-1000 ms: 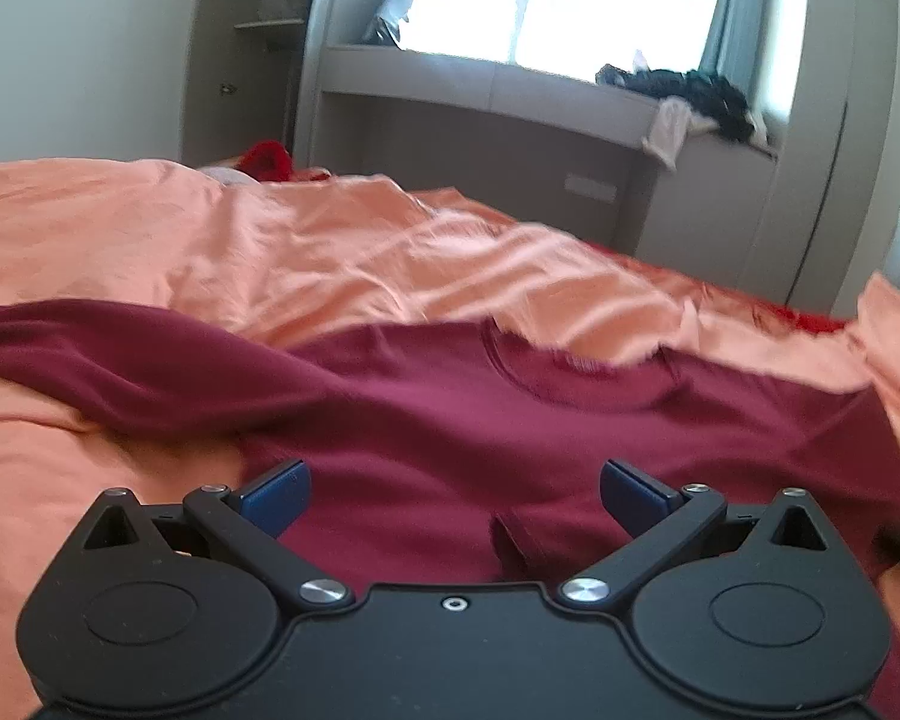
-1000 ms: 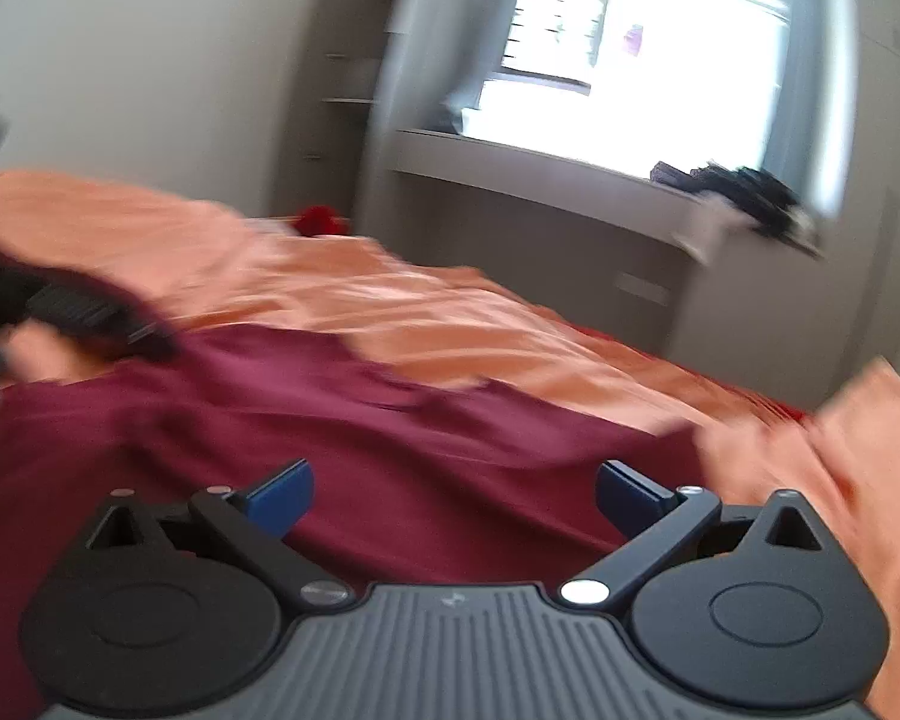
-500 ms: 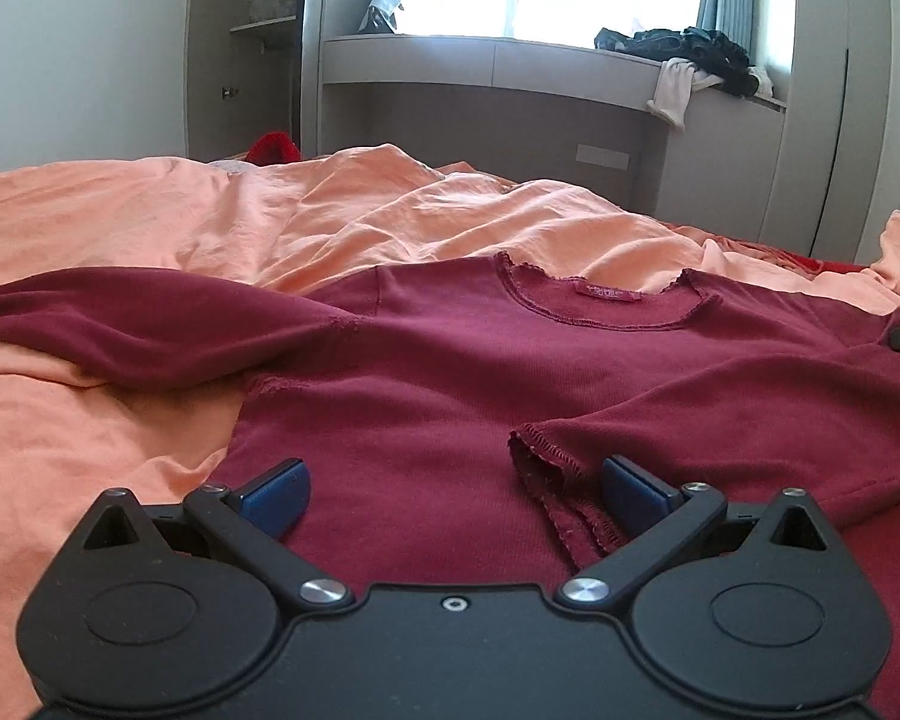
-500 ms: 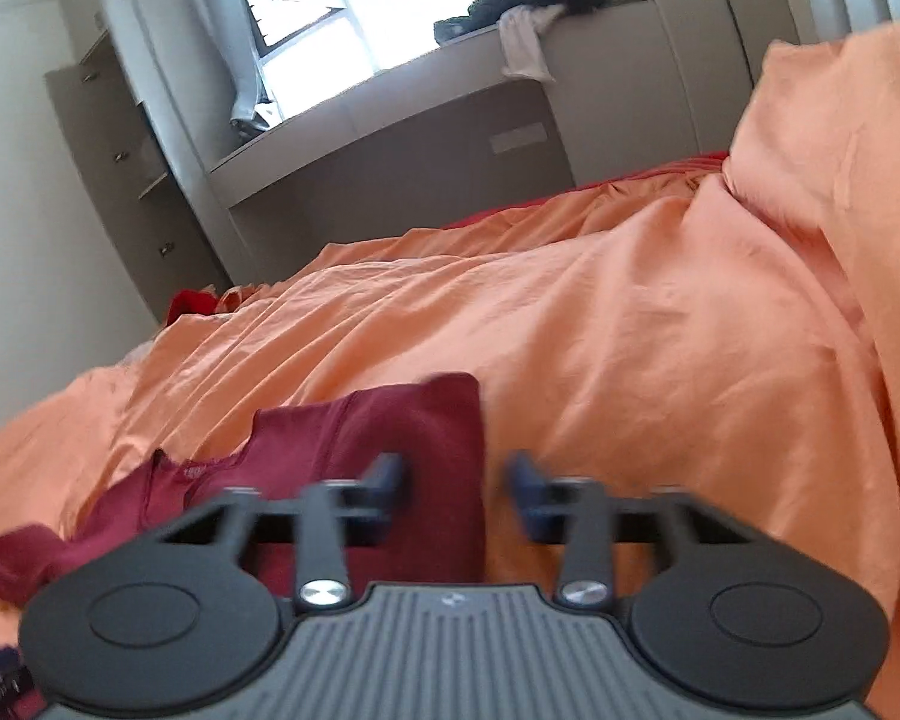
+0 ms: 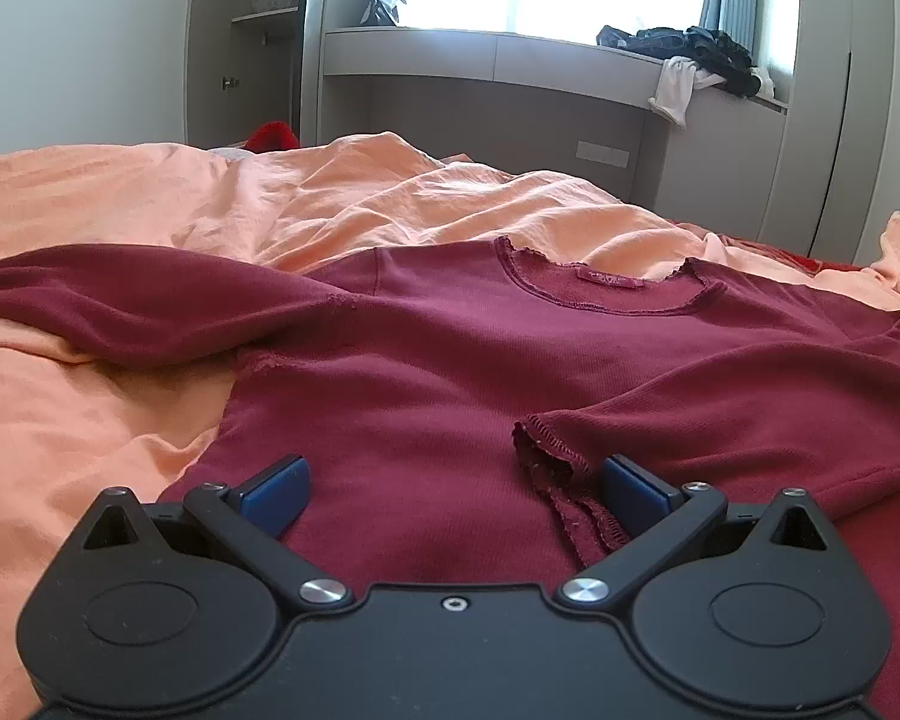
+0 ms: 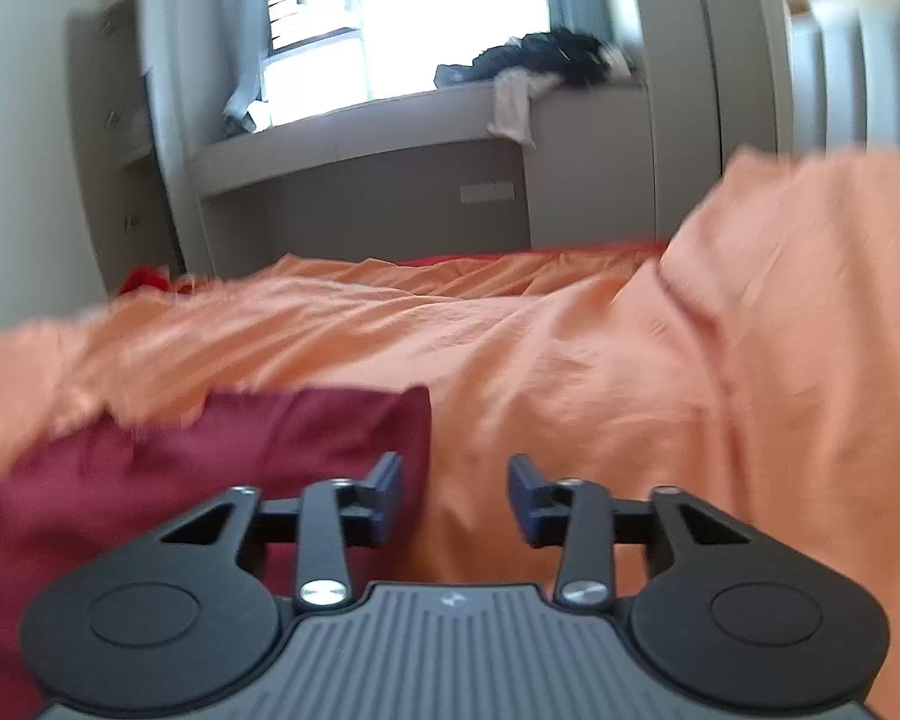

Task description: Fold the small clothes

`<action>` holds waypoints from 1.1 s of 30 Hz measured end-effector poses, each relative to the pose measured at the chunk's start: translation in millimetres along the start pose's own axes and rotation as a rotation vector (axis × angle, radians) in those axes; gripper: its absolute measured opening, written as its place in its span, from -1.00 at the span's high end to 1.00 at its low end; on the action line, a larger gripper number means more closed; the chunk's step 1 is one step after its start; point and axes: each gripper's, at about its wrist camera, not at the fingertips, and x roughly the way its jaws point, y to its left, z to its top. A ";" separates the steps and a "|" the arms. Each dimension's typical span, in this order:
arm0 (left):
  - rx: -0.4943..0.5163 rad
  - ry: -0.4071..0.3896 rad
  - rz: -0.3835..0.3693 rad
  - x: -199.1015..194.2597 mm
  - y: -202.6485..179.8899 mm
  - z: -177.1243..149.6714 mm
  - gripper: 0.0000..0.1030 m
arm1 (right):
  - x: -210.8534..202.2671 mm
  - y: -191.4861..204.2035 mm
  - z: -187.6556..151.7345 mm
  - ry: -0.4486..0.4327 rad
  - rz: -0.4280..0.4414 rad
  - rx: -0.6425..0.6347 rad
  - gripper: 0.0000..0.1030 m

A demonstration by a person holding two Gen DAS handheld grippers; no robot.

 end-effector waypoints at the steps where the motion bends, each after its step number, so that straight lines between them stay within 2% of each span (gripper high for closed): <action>1: -0.005 -0.003 -0.003 0.3 1.0 -0.8 -0.99 | -12.5 5.5 -6.9 -0.014 -0.012 -0.038 -0.16; 3: -0.015 -0.008 -0.010 0.8 3.4 -2.9 -0.99 | -36.1 17.7 -23.5 -0.040 -0.042 -0.117 -0.33; 5: -0.021 -0.013 -0.013 0.7 4.4 -4.8 -0.99 | -50.6 33.1 -44.7 -0.054 -0.075 -0.231 -0.36; 8: -0.020 -0.017 -0.014 0.7 4.6 -6.2 -0.99 | -50.3 58.5 -68.2 -0.069 -0.143 -0.404 -0.33; 13: -0.027 -0.021 -0.019 0.0 5.8 -7.8 -0.99 | -22.9 86.3 -72.0 -0.100 -0.196 -0.508 -0.19; 15: -0.029 -0.022 -0.021 -0.1 5.7 -8.2 -0.99 | -13.3 89.4 -69.2 -0.108 -0.183 -0.503 0.15; 16: -0.029 -0.022 -0.021 0.0 5.8 -8.2 -0.99 | -10.3 92.3 -68.3 -0.112 -0.173 -0.505 0.23; 18: -0.028 -0.022 -0.020 -0.1 5.8 -8.2 -0.99 | -6.6 96.3 -67.8 -0.110 -0.168 -0.493 0.68; 19: -0.028 -0.021 -0.020 0.1 5.7 -8.2 -0.99 | -7.0 95.4 -67.6 -0.112 -0.166 -0.461 0.73; 20: -0.027 -0.021 -0.019 0.0 5.8 -8.3 -0.99 | -8.5 92.0 -66.5 -0.113 -0.161 -0.412 0.88; 23: -0.020 -0.020 -0.010 -0.4 4.6 -8.8 -0.99 | -10.0 68.1 -63.2 -0.098 -0.135 -0.206 0.90; 25: -0.004 -0.021 0.004 -0.7 1.6 -9.6 -0.99 | 0.5 55.1 -65.9 -0.045 -0.115 -0.112 0.91; 28: 0.014 -0.026 0.018 -1.4 -0.8 -9.8 -0.99 | 14.1 52.7 -68.6 0.015 -0.097 -0.091 0.91; 31: -0.004 -0.027 0.004 -2.2 2.3 -9.8 -0.99 | 15.0 56.4 -69.0 0.016 -0.103 -0.112 0.87; 32: -0.010 -0.025 -0.003 -2.9 4.2 -8.8 -0.99 | 13.6 56.4 -68.1 0.018 -0.100 -0.107 0.82; 33: -0.018 -0.022 -0.009 -4.4 6.7 -6.2 -0.99 | 12.4 54.8 -67.2 0.021 -0.095 -0.094 0.67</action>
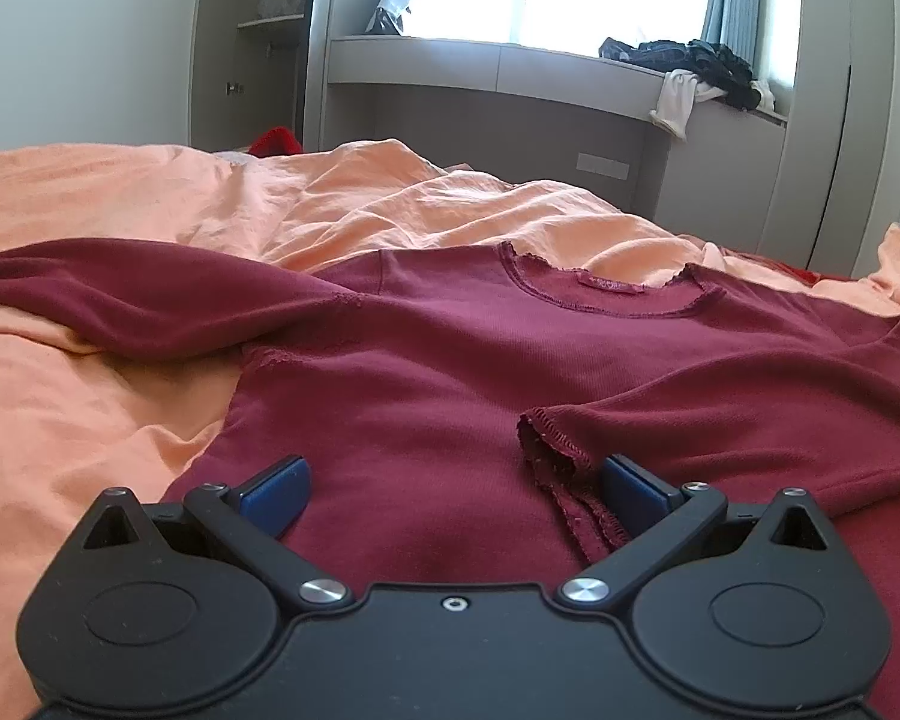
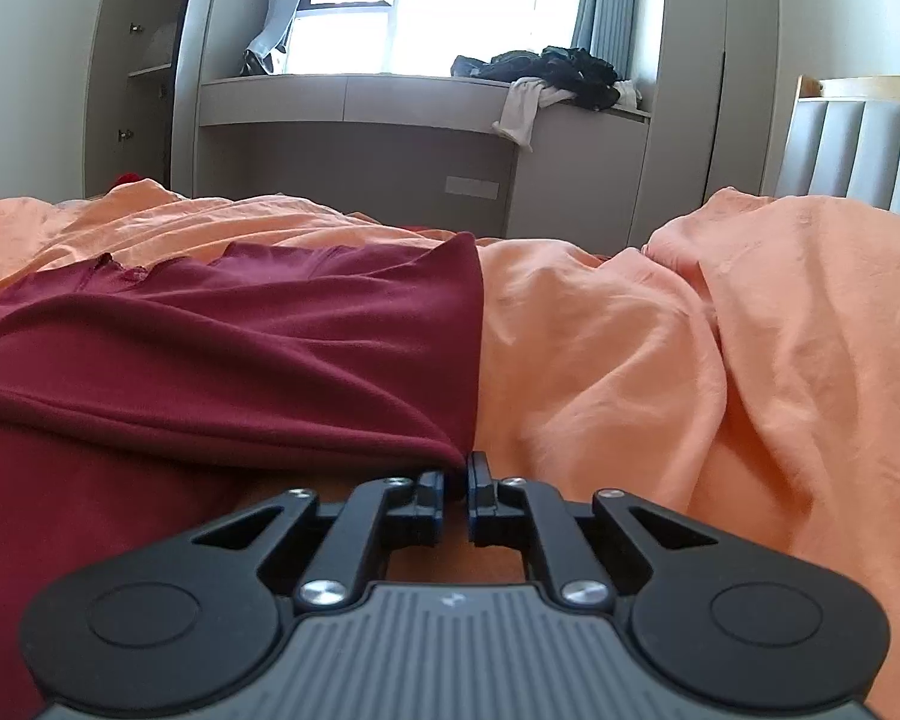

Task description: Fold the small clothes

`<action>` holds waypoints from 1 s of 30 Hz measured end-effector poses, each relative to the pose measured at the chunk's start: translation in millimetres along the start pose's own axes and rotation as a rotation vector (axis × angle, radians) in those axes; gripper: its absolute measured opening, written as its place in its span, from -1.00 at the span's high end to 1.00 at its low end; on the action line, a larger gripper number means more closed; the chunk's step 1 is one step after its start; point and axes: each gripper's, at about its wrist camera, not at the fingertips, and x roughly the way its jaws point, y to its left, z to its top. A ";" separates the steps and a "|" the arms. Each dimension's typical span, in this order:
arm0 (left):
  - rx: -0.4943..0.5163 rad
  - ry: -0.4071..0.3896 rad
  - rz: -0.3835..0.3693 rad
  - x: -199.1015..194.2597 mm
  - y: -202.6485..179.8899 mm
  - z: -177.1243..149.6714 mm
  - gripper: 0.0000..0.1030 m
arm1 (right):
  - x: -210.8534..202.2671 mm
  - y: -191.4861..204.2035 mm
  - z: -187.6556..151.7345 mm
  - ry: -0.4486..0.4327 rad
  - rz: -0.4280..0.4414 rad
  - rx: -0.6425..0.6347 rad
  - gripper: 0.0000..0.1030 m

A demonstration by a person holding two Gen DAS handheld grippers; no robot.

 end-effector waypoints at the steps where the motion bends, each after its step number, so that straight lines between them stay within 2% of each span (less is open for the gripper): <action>1: -0.010 0.003 -0.008 -2.4 3.1 3.9 -0.99 | -3.2 -2.0 -0.3 -0.001 0.005 0.014 0.60; 3: -0.041 0.003 -0.016 -9.4 13.6 13.5 -0.99 | -13.3 -4.6 -1.8 -0.008 0.015 0.025 0.24; 4: -0.055 -0.001 -0.006 -13.2 19.3 18.5 -0.99 | -20.6 -6.2 -2.6 -0.013 0.019 0.024 0.14; 6: -0.079 -0.019 0.015 -22.5 36.4 31.1 -0.99 | -32.7 -6.2 -3.7 -0.024 0.023 0.022 -0.32; 8: -0.096 -0.026 0.054 -31.5 58.7 46.9 -0.99 | -47.6 -3.9 -4.5 -0.043 0.027 0.031 -0.63; 9: -0.101 -0.031 0.077 -36.1 71.5 54.4 -0.99 | -54.2 -3.0 -4.5 -0.054 0.035 0.037 -0.77; 12: -0.129 -0.054 0.184 -53.6 120.3 72.1 -0.99 | -76.8 3.6 -3.0 -0.095 0.085 0.051 -0.99; 17: -0.244 -0.089 0.396 -79.5 216.5 82.2 -0.99 | -107.0 27.3 -3.3 -0.149 0.164 0.077 -0.99; 19: -0.306 -0.074 0.471 -80.8 255.7 78.8 -0.99 | -116.0 38.8 -4.9 -0.159 0.192 0.101 -0.99; 20: -0.355 -0.055 0.485 -79.2 277.0 76.7 -0.99 | -118.9 44.6 -6.0 -0.159 0.212 0.115 -0.99; 22: -0.485 -0.036 0.473 -74.9 316.2 71.7 -0.97 | -123.3 56.3 -8.2 -0.153 0.251 0.135 -0.99; 23: -0.558 -0.037 0.465 -74.2 332.3 68.3 -0.88 | -125.1 63.0 -9.3 -0.151 0.263 0.139 -0.99; 25: -0.700 -0.054 0.453 -73.3 355.7 61.8 -0.84 | -128.6 76.8 -11.0 -0.150 0.274 0.126 -0.99; 27: -0.742 -0.080 0.424 -71.1 369.2 60.1 -0.78 | -130.4 89.7 -12.0 -0.148 0.271 0.097 -0.99; 30: -0.761 -0.108 0.400 -62.3 379.1 67.2 -0.59 | -134.4 108.5 -12.0 -0.151 0.272 0.028 -0.99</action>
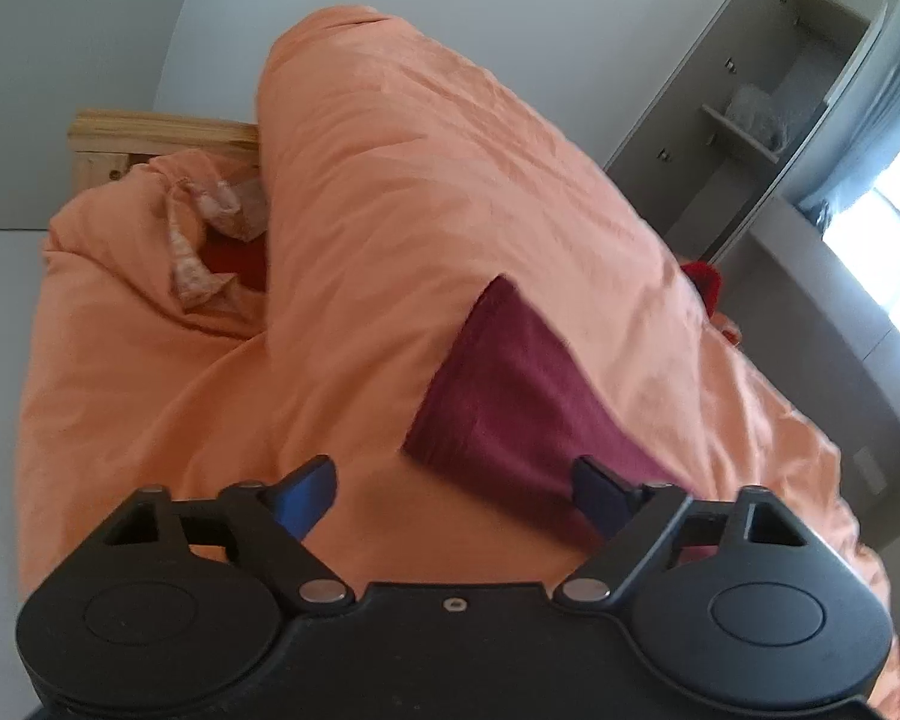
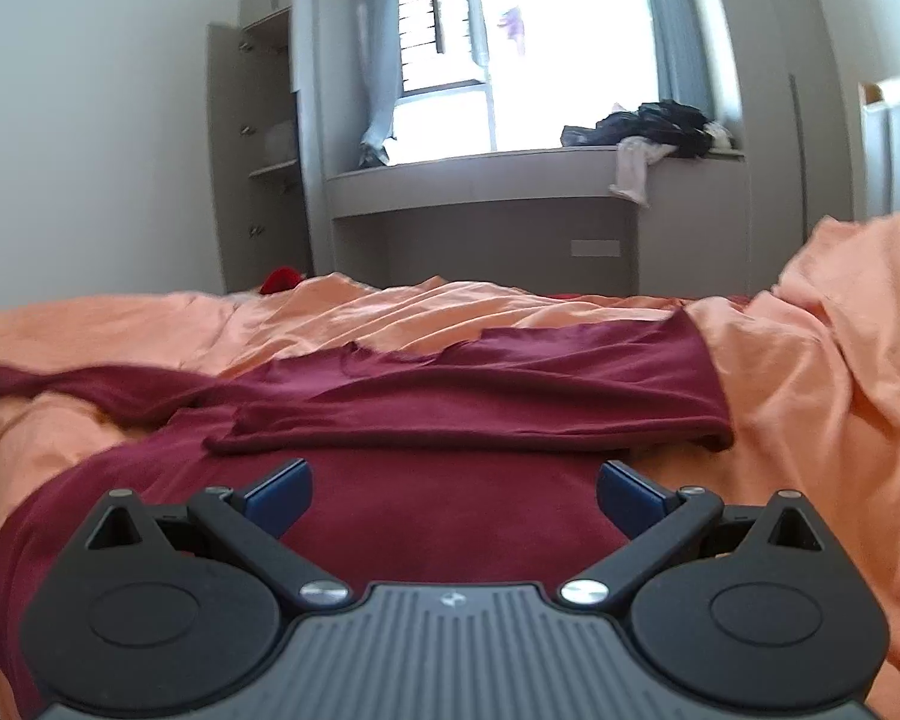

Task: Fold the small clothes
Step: 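Grasp the other sleeve cuff with the left gripper and lift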

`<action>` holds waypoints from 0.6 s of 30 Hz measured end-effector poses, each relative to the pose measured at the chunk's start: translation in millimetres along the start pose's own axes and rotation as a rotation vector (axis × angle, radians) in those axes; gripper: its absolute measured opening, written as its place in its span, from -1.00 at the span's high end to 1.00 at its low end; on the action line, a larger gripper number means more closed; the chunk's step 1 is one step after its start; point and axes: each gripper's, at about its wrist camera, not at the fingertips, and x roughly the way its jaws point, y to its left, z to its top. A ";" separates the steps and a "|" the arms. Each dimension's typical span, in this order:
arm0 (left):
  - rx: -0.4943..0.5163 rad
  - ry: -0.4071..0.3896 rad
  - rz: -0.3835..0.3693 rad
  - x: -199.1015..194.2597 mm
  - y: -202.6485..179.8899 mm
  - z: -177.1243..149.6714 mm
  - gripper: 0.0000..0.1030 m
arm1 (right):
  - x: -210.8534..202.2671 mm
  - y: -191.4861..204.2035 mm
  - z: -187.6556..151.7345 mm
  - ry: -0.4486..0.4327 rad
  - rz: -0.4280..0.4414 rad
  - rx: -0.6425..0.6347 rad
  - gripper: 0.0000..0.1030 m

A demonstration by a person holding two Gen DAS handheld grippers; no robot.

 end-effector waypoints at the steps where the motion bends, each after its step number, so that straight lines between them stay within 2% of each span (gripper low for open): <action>1: -0.005 -0.004 -0.011 4.5 -1.4 3.1 -0.45 | 0.2 6.3 -0.4 -0.002 0.000 -0.024 -0.99; 2: -0.009 -0.001 -0.010 9.7 -2.2 6.1 -0.28 | -0.3 13.4 -1.2 -0.004 -0.001 -0.051 -0.99; 4: -0.010 0.015 0.017 17.7 -5.5 8.7 -0.18 | -3.1 24.9 -2.8 -0.009 -0.004 -0.101 -0.99; 7: -0.002 -0.012 0.048 16.4 -11.4 6.5 0.08 | -5.4 38.3 -4.0 -0.016 -0.003 -0.161 -0.99; 12: 0.124 -0.083 0.127 5.0 -33.8 5.6 0.68 | -6.3 49.6 -7.1 -0.026 0.004 -0.223 -0.99; 14: 0.195 -0.106 0.154 -1.1 -47.1 5.7 0.74 | -6.4 48.3 -8.2 -0.026 0.007 -0.221 -0.99; 18: 0.313 -0.200 0.139 -22.1 -77.1 8.2 0.77 | -8.4 44.0 -10.5 -0.024 0.009 -0.197 -0.99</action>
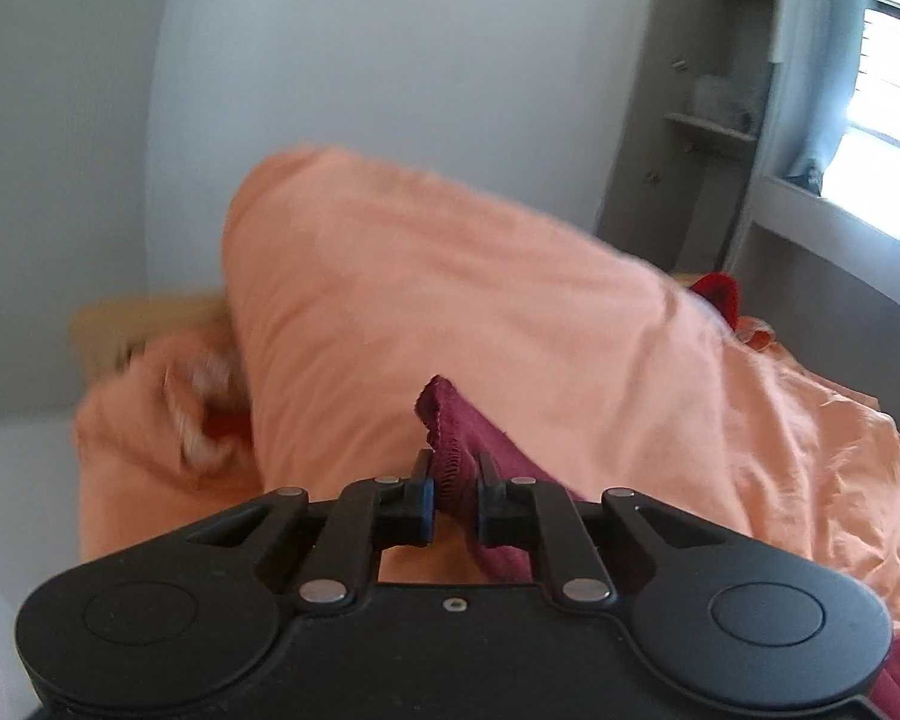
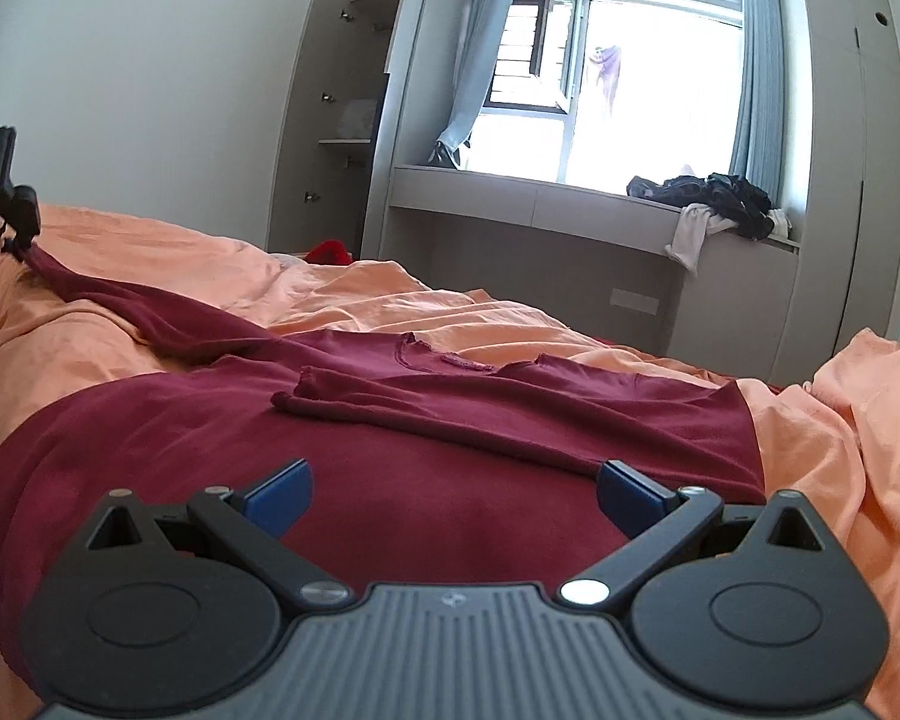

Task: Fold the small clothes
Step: 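Grasp the other sleeve cuff with the left gripper and lift, then lay the held sleeve across the shirt body and open the left gripper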

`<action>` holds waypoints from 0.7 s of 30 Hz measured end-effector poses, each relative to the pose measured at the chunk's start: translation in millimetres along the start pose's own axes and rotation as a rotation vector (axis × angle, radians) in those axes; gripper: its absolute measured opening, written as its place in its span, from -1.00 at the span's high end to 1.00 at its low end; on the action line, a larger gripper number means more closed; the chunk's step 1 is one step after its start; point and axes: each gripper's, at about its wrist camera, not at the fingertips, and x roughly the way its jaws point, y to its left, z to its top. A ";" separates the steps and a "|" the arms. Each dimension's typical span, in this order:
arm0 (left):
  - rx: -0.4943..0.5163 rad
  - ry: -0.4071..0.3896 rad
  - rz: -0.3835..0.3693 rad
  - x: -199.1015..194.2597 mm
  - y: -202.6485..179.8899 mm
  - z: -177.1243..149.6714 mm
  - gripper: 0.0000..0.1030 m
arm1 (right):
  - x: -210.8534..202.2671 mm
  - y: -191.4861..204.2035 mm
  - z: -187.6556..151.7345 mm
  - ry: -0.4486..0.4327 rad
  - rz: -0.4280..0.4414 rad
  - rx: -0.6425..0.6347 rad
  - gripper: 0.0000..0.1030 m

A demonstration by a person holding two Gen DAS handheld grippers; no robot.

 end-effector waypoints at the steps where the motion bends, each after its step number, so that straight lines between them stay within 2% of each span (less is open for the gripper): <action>1: 0.018 -0.022 -0.012 -5.0 -5.8 4.2 0.77 | -0.5 -1.5 -0.7 0.001 -0.002 0.007 -0.99; 3: 0.036 -0.069 -0.075 -16.7 -17.4 14.6 0.78 | -2.2 -6.4 -2.4 0.002 -0.003 0.027 -0.99; 8: 0.064 -0.178 -0.342 -60.1 -58.8 37.9 0.77 | -2.5 -17.7 -4.7 0.007 -0.011 0.076 -0.99; 12: 0.118 -0.217 -0.561 -100.7 -102.1 43.2 0.77 | -6.8 -22.9 -5.6 -0.004 -0.023 0.083 -0.99; 16: 0.192 -0.232 -0.743 -148.1 -149.5 30.4 0.77 | -11.5 -30.2 -6.9 -0.010 -0.044 0.097 -0.99; 21: 0.293 -0.190 -0.915 -198.8 -206.9 -15.3 0.76 | -16.1 -42.8 -11.9 0.004 -0.073 0.123 -0.99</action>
